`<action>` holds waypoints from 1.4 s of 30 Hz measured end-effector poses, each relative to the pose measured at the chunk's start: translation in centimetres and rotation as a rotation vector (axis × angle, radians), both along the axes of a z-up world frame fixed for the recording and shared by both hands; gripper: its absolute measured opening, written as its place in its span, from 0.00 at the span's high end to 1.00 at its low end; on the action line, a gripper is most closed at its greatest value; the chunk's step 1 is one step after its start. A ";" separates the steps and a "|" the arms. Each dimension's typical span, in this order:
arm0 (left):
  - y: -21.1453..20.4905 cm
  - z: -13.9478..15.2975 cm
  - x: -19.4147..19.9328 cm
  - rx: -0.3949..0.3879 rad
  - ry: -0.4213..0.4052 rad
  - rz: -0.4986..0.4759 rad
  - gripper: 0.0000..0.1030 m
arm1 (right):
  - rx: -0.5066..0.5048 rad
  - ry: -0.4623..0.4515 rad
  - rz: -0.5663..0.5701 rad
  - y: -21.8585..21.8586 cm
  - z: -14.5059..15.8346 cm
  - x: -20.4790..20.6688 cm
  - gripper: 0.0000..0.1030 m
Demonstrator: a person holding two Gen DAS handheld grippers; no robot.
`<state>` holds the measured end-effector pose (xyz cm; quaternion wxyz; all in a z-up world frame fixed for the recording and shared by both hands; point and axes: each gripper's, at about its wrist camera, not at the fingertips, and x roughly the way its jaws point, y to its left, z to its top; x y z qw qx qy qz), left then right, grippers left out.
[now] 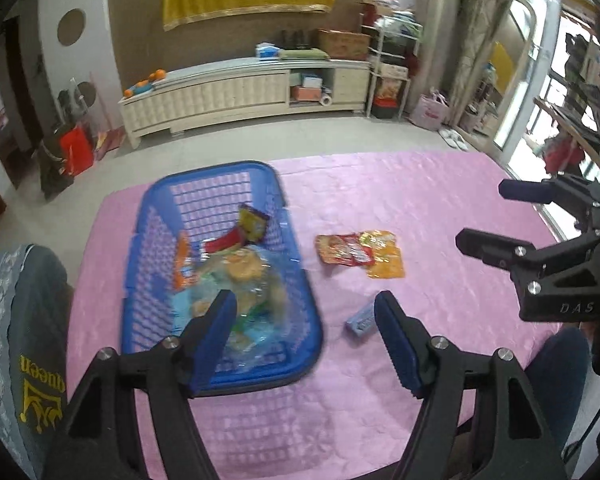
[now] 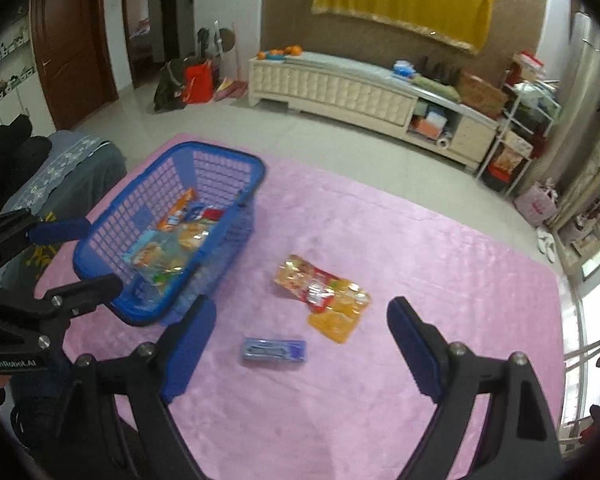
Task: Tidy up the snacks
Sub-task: 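Withdraw both tools toward the blue gum box, then grasp the blue Doublemint gum box with the left gripper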
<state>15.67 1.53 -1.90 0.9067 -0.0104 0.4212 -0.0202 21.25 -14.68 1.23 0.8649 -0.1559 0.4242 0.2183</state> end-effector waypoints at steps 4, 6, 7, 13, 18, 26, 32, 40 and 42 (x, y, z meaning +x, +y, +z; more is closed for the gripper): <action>-2.6 -0.6 -0.4 -0.001 -0.059 -0.041 0.33 | -0.014 -0.056 -0.024 -2.4 -0.9 -0.9 0.13; -3.7 -1.5 -0.2 -0.002 -0.051 -0.052 0.33 | -0.011 -0.081 -0.056 -3.9 -1.5 -1.4 0.13; -4.1 -2.0 -0.1 0.009 -0.039 -0.055 0.33 | -0.018 -0.100 -0.081 -4.7 -2.0 -1.6 0.13; -7.1 -5.3 0.2 0.045 -0.011 -0.076 0.33 | -0.007 -0.057 -0.157 -8.0 -5.8 -2.5 0.13; -9.6 -7.9 0.8 0.046 0.015 -0.124 0.33 | 0.001 -0.019 -0.188 -9.3 -8.7 -3.0 0.13; -10.9 -12.4 4.7 0.099 0.108 -0.184 0.33 | 0.045 0.049 -0.200 -11.0 -12.6 -2.6 0.13; -11.5 -15.4 7.1 0.163 0.173 -0.217 0.33 | 0.061 0.102 -0.228 -11.8 -15.3 -1.3 0.13; -11.6 -18.1 9.6 0.243 0.212 -0.252 0.33 | 0.090 0.134 -0.243 -12.5 -16.7 -1.0 0.13; -11.4 -18.8 10.0 0.225 0.234 -0.263 0.32 | 0.082 0.141 -0.245 -12.3 -17.0 -0.9 0.13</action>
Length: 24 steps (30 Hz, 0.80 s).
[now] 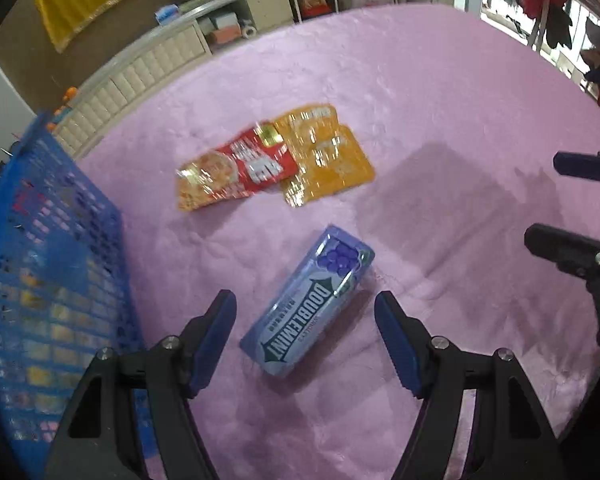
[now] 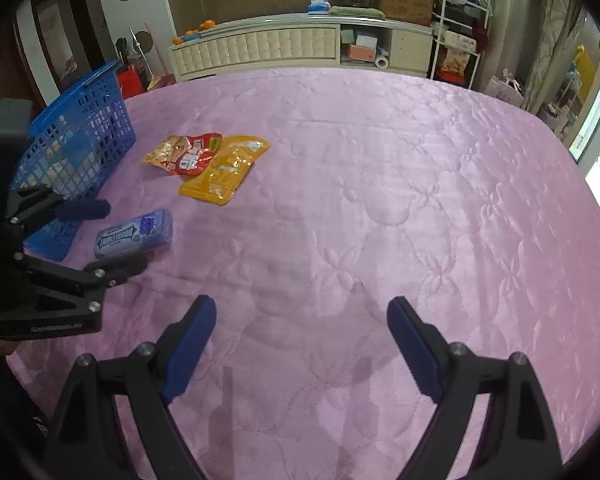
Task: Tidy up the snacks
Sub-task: 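Grasp the blue Doublemint gum box with the left gripper, then grasp the orange-yellow snack pack with the right gripper while the left holds the gum box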
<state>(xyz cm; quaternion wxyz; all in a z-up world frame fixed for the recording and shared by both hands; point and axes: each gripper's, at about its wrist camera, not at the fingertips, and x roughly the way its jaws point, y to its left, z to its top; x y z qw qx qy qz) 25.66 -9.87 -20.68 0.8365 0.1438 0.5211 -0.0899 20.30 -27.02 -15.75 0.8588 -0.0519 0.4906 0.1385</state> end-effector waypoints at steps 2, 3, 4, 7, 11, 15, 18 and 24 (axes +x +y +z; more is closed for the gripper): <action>0.5 -0.1 0.2 -0.037 0.012 0.012 0.32 | 0.002 0.005 0.002 0.0 -0.2 0.1 0.13; 0.8 -0.2 0.4 -0.057 0.018 0.028 0.32 | 0.001 0.007 0.002 0.1 -0.2 0.1 0.13; 1.2 -0.3 0.5 -0.084 0.029 0.052 0.35 | 0.003 0.009 0.003 0.0 -0.2 0.0 0.13; 1.8 -0.3 0.5 -0.152 0.046 0.093 0.58 | 0.014 0.020 -0.008 0.0 -0.3 0.1 0.12; 1.3 -0.3 -0.3 -0.130 0.033 0.104 0.69 | -0.024 0.040 -0.043 0.0 -0.5 0.2 0.12; 1.1 0.0 -1.4 -0.121 0.017 0.141 0.70 | -0.032 0.057 -0.080 -0.3 -0.2 0.1 0.12; 1.2 0.7 -2.4 -0.150 -0.007 0.168 0.71 | -0.011 0.064 -0.079 -0.1 0.3 0.7 0.12; 2.1 2.0 -3.0 -0.119 -0.099 0.263 0.71 | -0.052 0.063 -0.043 2.1 0.6 3.9 0.13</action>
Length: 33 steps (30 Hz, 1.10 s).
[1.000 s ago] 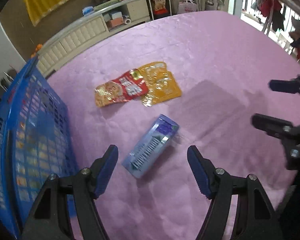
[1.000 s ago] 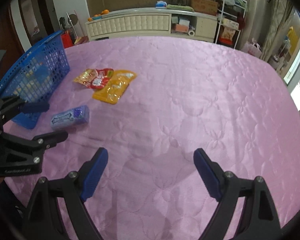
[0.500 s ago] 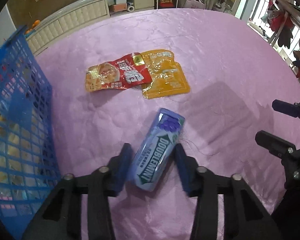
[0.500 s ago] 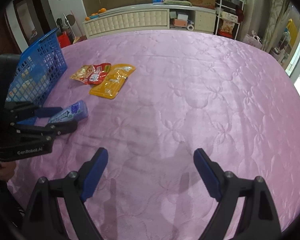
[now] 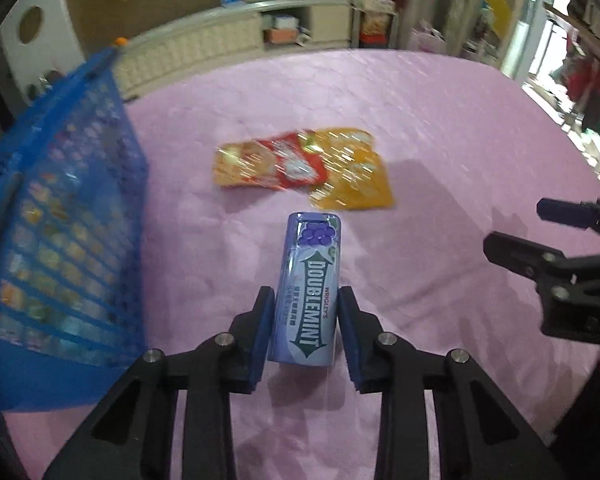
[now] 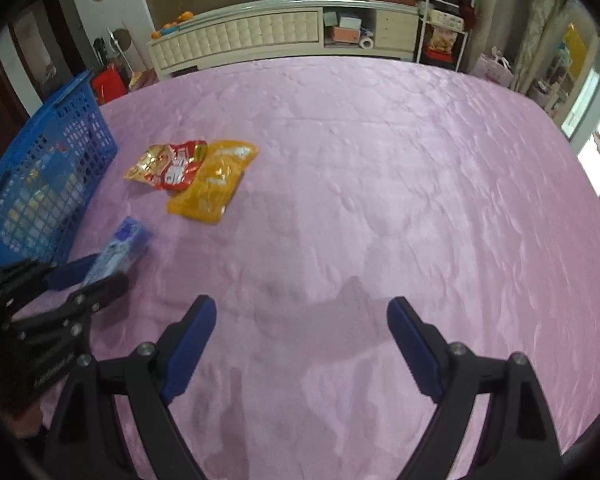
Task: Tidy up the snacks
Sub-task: 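Grasp the orange-yellow snack pack with the right gripper while the left holds the gum box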
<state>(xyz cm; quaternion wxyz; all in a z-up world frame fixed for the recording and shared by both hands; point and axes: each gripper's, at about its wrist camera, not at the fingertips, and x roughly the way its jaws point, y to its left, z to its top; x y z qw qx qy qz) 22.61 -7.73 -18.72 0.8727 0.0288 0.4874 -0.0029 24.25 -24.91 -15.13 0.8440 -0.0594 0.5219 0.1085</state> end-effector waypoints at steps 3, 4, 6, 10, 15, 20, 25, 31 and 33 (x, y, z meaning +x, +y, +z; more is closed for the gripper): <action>0.7 0.6 0.2 -0.004 -0.031 0.056 0.71 | -0.010 -0.004 0.041 2.0 -0.4 1.9 0.13; 0.9 0.7 0.5 -0.004 -0.041 0.068 0.71 | 0.007 0.008 0.057 2.7 -0.7 2.6 0.13; 1.3 1.0 0.3 -0.002 -0.065 0.089 0.71 | 0.022 0.015 0.081 3.9 -1.2 3.6 0.13; 2.0 0.7 0.5 -0.006 -0.095 0.135 0.71 | 0.016 0.014 0.127 6.1 -2.6 5.1 0.13; 3.3 -0.3 1.1 -0.021 -0.086 0.160 0.72 | 0.013 0.031 0.148 8.1 -3.8 6.4 0.13; 3.3 0.0 1.5 -0.035 -0.085 0.151 0.72 | -0.027 -0.016 0.170 9.4 -4.3 6.8 0.09; 3.5 0.1 1.2 -0.058 -0.072 0.153 0.72 | -0.004 -0.076 0.209 9.3 -4.4 6.6 0.15; 3.7 -0.3 1.4 -0.050 -0.062 0.142 0.72 | 0.020 -0.110 0.191 7.4 -3.8 6.3 0.73; 3.5 -0.3 1.5 -0.064 -0.058 0.144 0.72 | 0.046 -0.098 0.193 6.9 -3.7 6.4 0.79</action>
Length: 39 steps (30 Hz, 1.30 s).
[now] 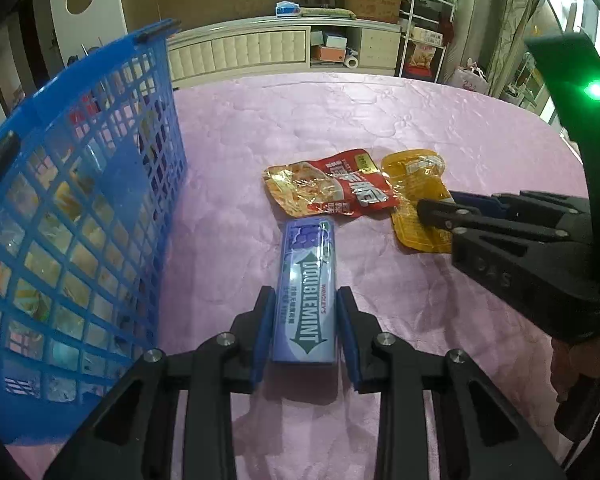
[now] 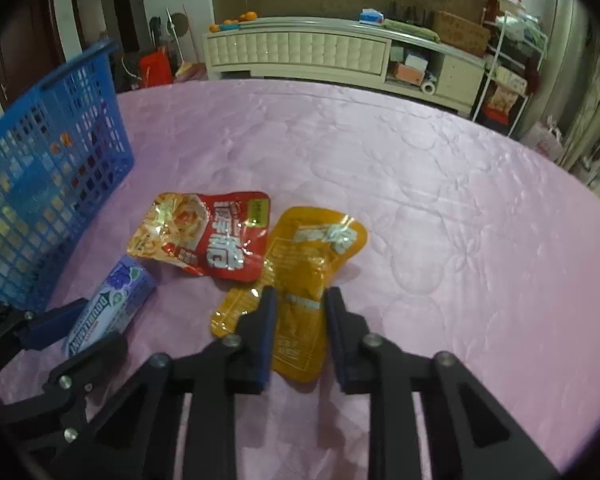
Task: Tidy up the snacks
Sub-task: 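Grasp the orange-yellow snack pack with the right gripper while the left holds the gum box, then carry both items over the basket and open the right gripper to drop the orange pack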
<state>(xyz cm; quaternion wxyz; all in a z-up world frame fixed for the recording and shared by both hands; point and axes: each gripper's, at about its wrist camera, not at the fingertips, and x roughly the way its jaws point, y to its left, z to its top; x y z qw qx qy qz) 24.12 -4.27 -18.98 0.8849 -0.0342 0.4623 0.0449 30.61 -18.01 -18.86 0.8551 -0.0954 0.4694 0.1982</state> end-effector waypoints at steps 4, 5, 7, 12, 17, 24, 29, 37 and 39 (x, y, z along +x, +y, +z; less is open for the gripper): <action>0.2 0.3 0.2 -0.006 -0.004 -0.002 0.72 | 0.045 0.018 0.000 -0.8 0.4 -0.7 0.91; 0.3 0.5 0.1 -0.005 -0.006 -0.002 0.72 | 0.056 0.016 -0.007 -1.1 0.7 -1.1 0.91; 0.2 0.9 -0.3 -0.003 -0.012 -0.008 0.72 | 0.064 0.021 -0.007 -1.3 1.2 -2.0 0.91; -0.6 2.0 -1.6 -0.001 -0.014 -0.037 0.72 | 0.104 0.011 -0.030 -2.6 3.2 -5.7 0.91; -1.4 3.5 -3.9 -0.024 -0.034 -0.047 0.72 | 0.123 -0.005 -0.084 -3.7 5.5 -8.9 0.91; -2.3 7.0 -6.8 -0.029 -0.103 -0.078 0.72 | 0.122 -0.090 -0.114 -4.8 9.1 -13.4 0.91; -2.6 9.9 -8.8 -0.041 -0.169 -0.106 0.72 | 0.117 -0.154 -0.103 -4.7 11.3 -16.1 0.91; -0.9 13.8 -11.8 -0.020 -0.257 -0.086 0.72 | 0.147 -0.241 -0.052 -2.5 15.0 -18.8 0.91; 0.0 14.3 -12.6 -0.020 -0.267 -0.070 0.72 | 0.178 -0.239 -0.028 -1.9 15.8 -19.2 0.91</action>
